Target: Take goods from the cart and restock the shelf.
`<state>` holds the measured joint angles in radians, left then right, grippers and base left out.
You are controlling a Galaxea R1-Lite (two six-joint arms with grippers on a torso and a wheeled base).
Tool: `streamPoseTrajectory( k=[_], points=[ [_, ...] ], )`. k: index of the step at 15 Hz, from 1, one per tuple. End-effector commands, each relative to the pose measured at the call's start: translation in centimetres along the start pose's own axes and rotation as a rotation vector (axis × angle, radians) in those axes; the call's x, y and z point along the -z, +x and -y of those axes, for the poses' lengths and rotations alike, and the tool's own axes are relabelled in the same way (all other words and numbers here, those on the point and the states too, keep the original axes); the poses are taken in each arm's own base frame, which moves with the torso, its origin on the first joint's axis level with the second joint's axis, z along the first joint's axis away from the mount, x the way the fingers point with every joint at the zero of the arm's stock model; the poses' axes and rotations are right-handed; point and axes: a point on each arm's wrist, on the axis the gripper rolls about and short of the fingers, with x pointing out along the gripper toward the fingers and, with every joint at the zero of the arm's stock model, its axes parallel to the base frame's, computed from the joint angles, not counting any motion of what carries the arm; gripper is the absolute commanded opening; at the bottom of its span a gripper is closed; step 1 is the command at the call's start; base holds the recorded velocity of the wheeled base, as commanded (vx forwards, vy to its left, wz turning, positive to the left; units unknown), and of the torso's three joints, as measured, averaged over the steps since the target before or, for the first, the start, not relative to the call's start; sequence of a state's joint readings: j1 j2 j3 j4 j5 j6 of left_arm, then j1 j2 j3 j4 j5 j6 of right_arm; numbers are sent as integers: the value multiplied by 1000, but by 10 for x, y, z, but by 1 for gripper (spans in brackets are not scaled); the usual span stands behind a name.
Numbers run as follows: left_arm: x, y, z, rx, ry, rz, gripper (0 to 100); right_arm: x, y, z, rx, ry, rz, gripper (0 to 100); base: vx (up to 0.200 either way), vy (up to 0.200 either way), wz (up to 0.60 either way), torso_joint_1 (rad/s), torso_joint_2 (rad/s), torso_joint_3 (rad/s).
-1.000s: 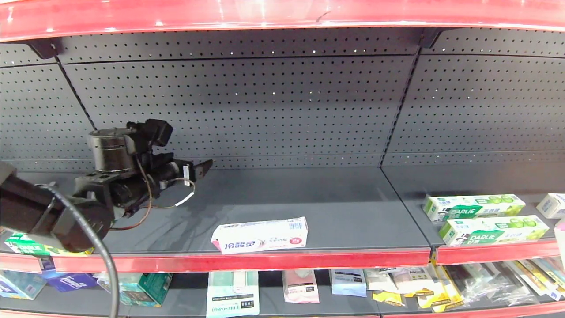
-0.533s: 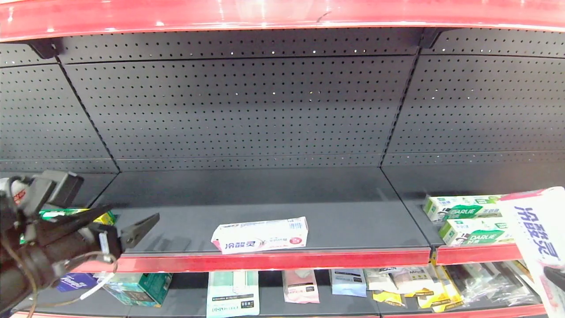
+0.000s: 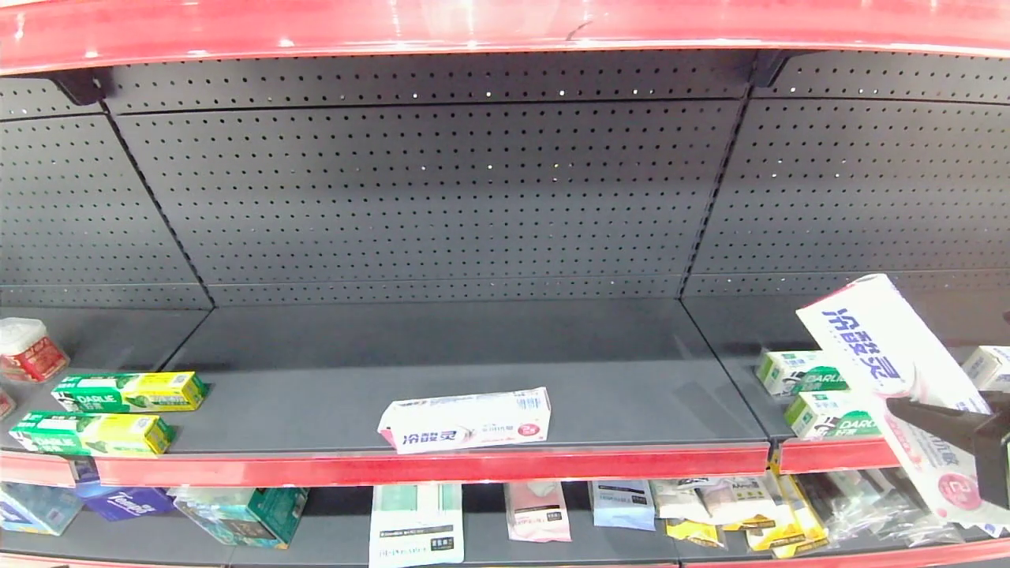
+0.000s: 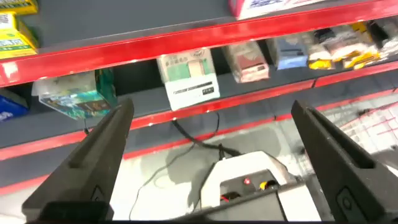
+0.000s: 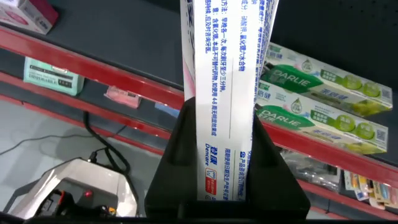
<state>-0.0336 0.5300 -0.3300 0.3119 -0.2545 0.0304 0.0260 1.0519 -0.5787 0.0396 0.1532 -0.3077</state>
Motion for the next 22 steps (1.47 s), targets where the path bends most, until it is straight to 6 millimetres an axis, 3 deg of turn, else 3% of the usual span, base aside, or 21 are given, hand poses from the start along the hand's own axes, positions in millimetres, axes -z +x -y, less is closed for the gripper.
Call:
streamPoseTrajectory(
  k=[1, 6, 9, 10, 11, 12, 17, 22],
  points=[
    [14, -28, 8, 0, 43, 152, 100, -1, 8, 1, -10, 4, -27, 0, 0, 0, 600, 2, 2, 2],
    [21, -33, 9, 20, 77, 191, 100, -4, 16, 5, -9, 9, -45, 0, 0, 0, 600, 6, 2, 2],
    [45, -43, 7, 115, 141, 302, 100, -14, 41, 12, -4, -2, -26, 0, 0, 0, 0, 0, 0, 0],
    [48, -44, 7, 110, 143, 300, 100, -15, 54, 15, -12, -27, -40, 0, 0, 0, 0, 0, 0, 0],
    [48, -44, 7, 110, 143, 300, 100, -15, 54, 15, -12, -27, -40, 0, 0, 0, 0, 0, 0, 0],
    [48, -43, 7, 95, 140, 299, 100, -15, 74, 17, -73, -91, -68, 0, 0, 0, 0, 0, 0, 0],
    [64, -13, -3, -146, 84, 298, 100, -27, 115, 24, -190, -256, -67, 0, 0, 0, 0, 0, 0, 0],
    [63, -11, 1, -362, -43, 309, 100, -16, 113, 21, -205, -251, -96, 0, 0, 0, 0, 0, 0, 0]
  ],
)
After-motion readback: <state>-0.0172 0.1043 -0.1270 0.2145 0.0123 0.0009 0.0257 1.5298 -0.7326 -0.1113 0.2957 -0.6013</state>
